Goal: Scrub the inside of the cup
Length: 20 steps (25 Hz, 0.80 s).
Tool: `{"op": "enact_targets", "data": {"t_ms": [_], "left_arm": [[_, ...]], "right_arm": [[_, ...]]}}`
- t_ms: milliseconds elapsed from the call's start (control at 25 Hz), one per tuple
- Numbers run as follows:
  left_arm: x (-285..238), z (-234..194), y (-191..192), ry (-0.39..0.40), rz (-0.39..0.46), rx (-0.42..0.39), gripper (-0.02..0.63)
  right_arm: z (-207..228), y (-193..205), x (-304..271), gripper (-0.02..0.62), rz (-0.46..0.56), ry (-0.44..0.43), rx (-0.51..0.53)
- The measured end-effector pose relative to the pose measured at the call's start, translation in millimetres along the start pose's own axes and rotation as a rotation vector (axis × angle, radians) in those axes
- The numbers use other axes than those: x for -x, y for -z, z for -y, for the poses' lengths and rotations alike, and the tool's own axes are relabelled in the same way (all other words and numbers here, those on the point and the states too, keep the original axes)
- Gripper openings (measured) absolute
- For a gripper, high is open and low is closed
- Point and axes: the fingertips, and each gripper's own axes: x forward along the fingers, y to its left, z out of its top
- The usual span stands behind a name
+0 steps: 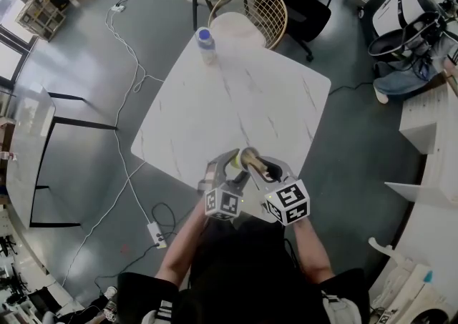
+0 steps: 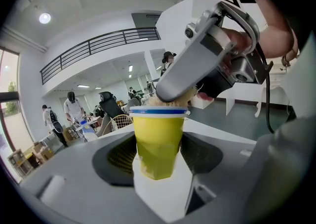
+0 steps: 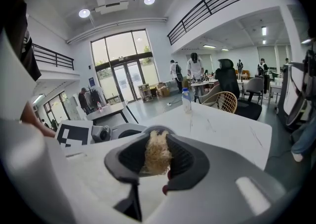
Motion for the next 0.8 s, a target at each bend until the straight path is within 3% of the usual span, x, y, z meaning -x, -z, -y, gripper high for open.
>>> {"op": "enact_targets", "data": {"t_ms": [200, 800], "left_arm": [[4.3, -9.8, -2.5, -0.013, 0.0, 0.037, 0.287], [0.6, 12.5, 1.1, 0.039, 0.009, 0.011, 0.284]], "right_arm": [[-9.6, -1.6, 2.5, 0.106, -0.007, -0.027, 0.009], [11.5, 6.6, 8.4, 0.106, -0.033, -0.007, -0.034]]}}
